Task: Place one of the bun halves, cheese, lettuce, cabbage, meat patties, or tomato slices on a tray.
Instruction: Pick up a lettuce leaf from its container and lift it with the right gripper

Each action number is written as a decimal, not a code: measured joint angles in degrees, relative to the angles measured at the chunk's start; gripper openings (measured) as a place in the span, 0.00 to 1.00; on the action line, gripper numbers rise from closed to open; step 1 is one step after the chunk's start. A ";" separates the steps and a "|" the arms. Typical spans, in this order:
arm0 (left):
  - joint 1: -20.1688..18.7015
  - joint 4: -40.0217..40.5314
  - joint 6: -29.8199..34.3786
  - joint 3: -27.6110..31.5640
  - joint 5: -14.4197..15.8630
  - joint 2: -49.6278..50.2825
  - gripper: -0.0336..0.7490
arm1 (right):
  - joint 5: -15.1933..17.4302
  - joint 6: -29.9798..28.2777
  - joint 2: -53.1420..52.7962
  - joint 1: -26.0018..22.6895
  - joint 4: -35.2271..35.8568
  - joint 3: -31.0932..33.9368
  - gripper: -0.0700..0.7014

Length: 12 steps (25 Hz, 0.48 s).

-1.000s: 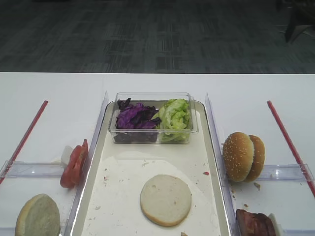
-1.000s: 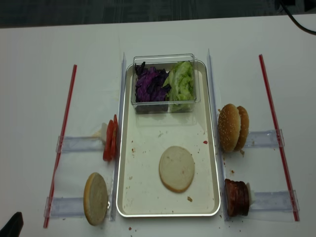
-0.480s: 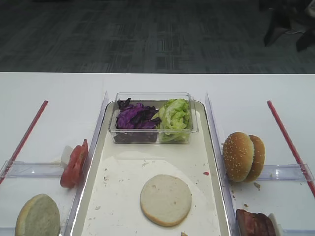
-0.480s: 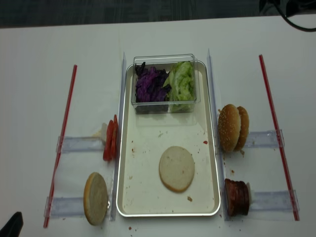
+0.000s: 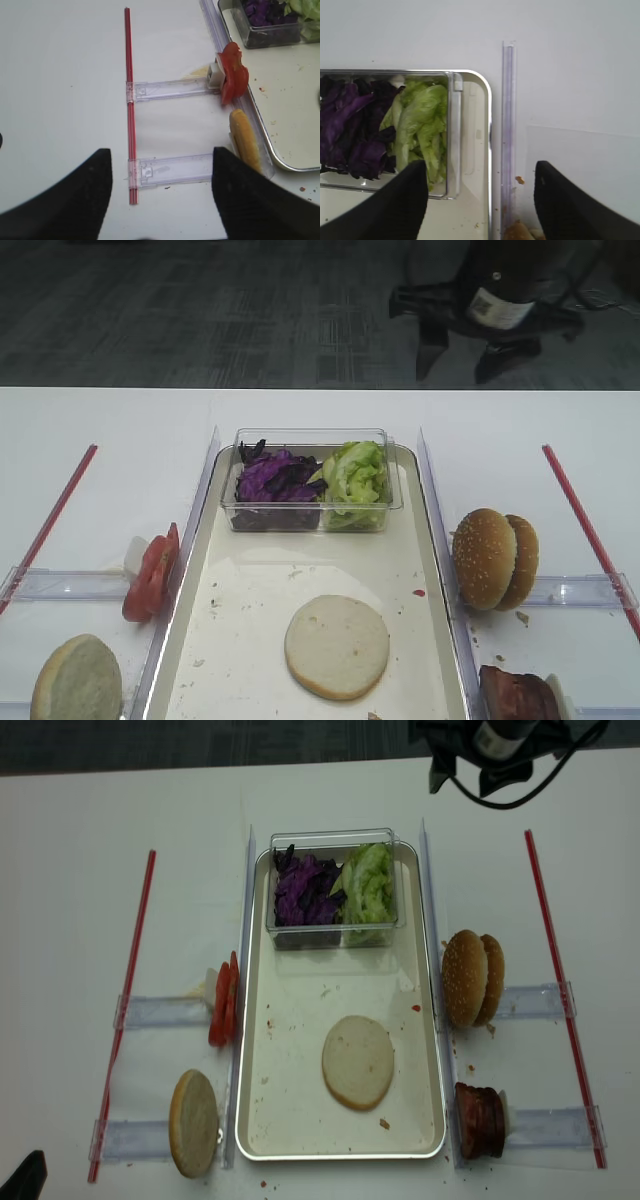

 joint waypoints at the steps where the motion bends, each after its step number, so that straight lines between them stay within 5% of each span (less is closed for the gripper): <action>1: 0.00 0.00 0.00 0.00 0.00 0.00 0.57 | -0.12 0.82 1.01 1.11 -0.08 -0.94 0.70; 12: 0.00 0.00 0.00 0.00 0.00 0.00 0.57 | -0.15 7.22 13.45 10.13 -0.66 -11.32 0.70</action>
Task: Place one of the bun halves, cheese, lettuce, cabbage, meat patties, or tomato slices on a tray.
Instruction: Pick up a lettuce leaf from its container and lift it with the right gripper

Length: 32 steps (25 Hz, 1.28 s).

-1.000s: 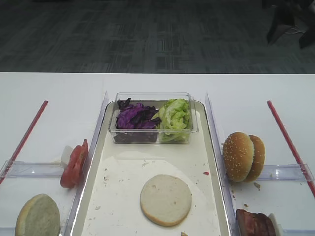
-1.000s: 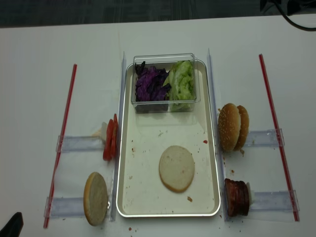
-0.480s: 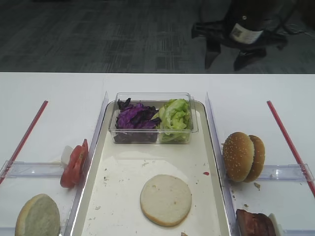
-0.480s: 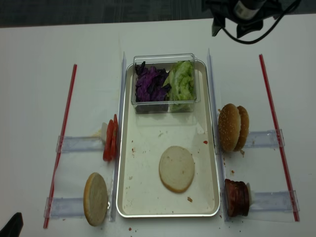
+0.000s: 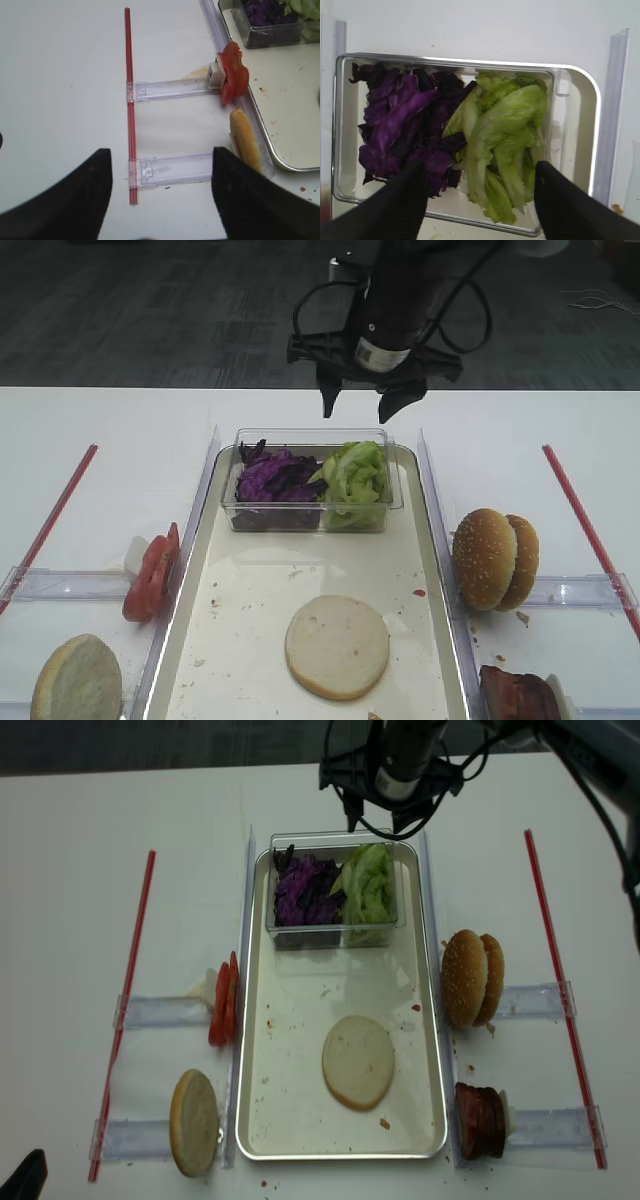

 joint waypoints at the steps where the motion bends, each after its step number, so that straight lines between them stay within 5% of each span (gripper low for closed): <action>1: 0.00 0.00 0.00 0.00 0.00 0.00 0.57 | 0.00 0.50 0.83 0.29 0.00 -0.57 0.70; 32: 0.00 0.00 0.00 0.00 0.00 0.00 0.57 | -1.15 7.36 11.58 2.70 -1.72 -2.15 0.70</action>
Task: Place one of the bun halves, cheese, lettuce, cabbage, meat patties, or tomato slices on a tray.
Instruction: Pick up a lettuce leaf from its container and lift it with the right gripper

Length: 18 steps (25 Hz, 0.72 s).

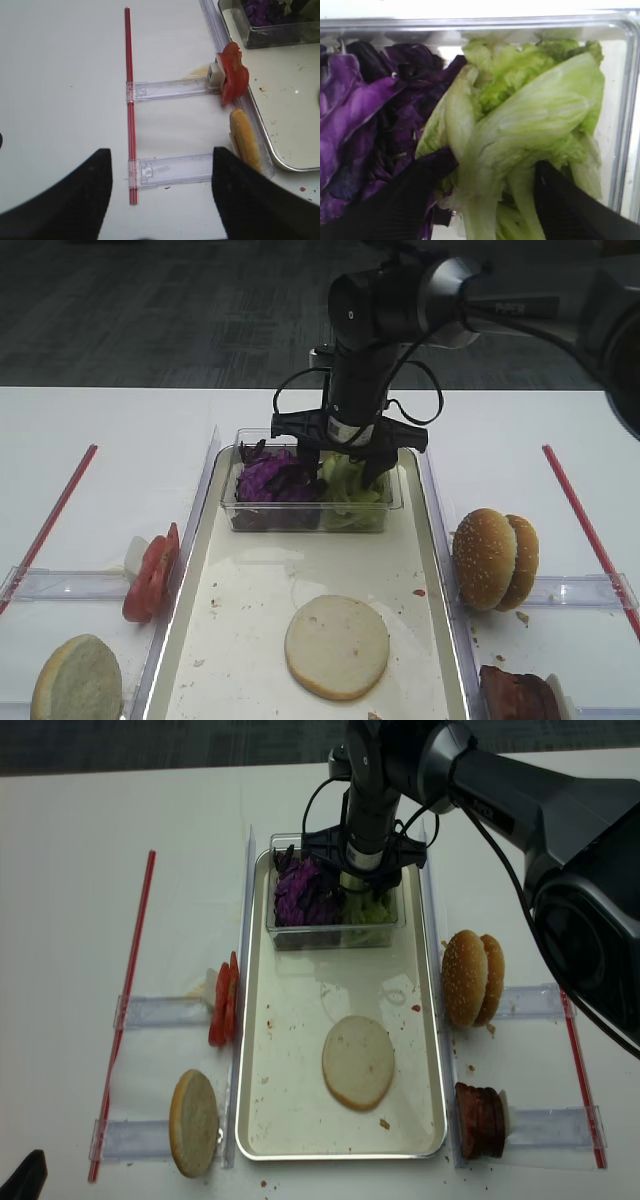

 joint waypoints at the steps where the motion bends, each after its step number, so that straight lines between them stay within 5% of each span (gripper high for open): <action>1: 0.00 0.00 0.00 0.00 0.00 0.00 0.57 | 0.09 0.00 0.15 0.00 -0.28 -0.10 0.70; 7: 0.00 0.00 0.00 0.00 0.00 0.00 0.57 | 0.56 0.00 0.87 0.00 -0.80 -0.10 0.68; 18: 0.00 0.00 0.00 0.00 0.00 0.00 0.57 | 1.17 0.00 1.57 0.00 -1.25 -0.10 0.48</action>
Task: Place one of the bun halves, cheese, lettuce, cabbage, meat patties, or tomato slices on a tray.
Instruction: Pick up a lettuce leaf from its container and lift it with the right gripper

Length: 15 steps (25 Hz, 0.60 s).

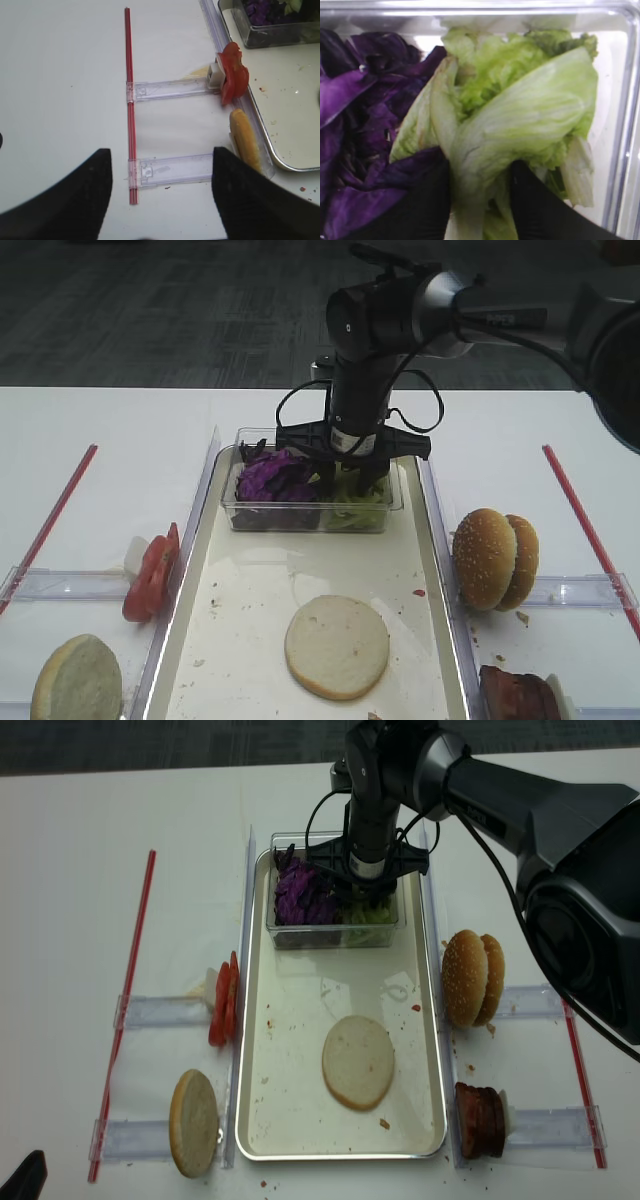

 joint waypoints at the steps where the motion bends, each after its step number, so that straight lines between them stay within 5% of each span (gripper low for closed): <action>1: 0.00 0.00 0.00 0.00 0.00 0.00 0.57 | 0.11 0.00 0.00 0.00 0.00 0.00 0.46; 15: 0.00 0.00 0.00 0.00 0.00 0.00 0.57 | 4.75 0.00 0.00 0.00 0.00 -3.84 0.35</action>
